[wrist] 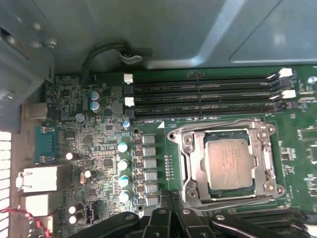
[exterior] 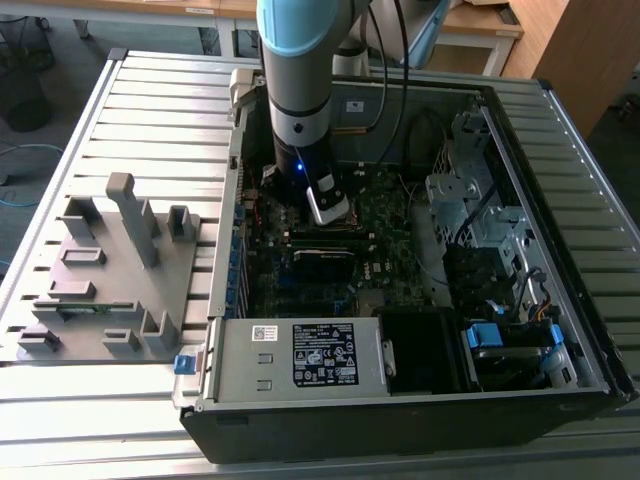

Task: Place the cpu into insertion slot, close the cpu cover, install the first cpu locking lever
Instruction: 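Install the first cpu locking lever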

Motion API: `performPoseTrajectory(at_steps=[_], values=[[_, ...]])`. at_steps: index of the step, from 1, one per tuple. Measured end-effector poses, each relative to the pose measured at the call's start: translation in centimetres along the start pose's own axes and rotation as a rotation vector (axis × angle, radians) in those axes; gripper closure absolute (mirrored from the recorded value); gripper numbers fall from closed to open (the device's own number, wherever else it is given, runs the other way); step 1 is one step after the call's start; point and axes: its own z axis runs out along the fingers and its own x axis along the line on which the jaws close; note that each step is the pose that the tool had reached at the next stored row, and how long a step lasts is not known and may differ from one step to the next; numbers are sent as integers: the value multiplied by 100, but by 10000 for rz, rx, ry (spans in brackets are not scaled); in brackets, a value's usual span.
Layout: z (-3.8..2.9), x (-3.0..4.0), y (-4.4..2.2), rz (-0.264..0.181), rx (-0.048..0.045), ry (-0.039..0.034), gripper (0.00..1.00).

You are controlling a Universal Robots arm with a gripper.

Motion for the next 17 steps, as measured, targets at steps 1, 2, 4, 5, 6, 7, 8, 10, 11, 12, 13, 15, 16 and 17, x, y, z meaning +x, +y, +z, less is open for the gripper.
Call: performPoseTrajectory(at_steps=[1,2,4,5,6,7,8,10,11,12,13,15,16,17], values=[[-23,-1,4,0,1,1,90],[-44,-2,7,0,2,1,90],[-80,-4,13,0,2,1,90],[-83,-5,14,0,1,1,90],[-83,-5,14,0,0,0,90],[-83,-5,14,0,0,0,90],[-83,-5,14,1,0,0,90],[-83,-9,14,2,1,1,90],[-83,-18,16,6,7,-1,90],[-81,-34,17,12,12,-2,90],[-79,-56,18,20,14,-3,90],[-75,-107,22,34,16,-3,90],[-73,-133,24,39,16,-4,90],[-70,-159,26,45,16,-3,90]])
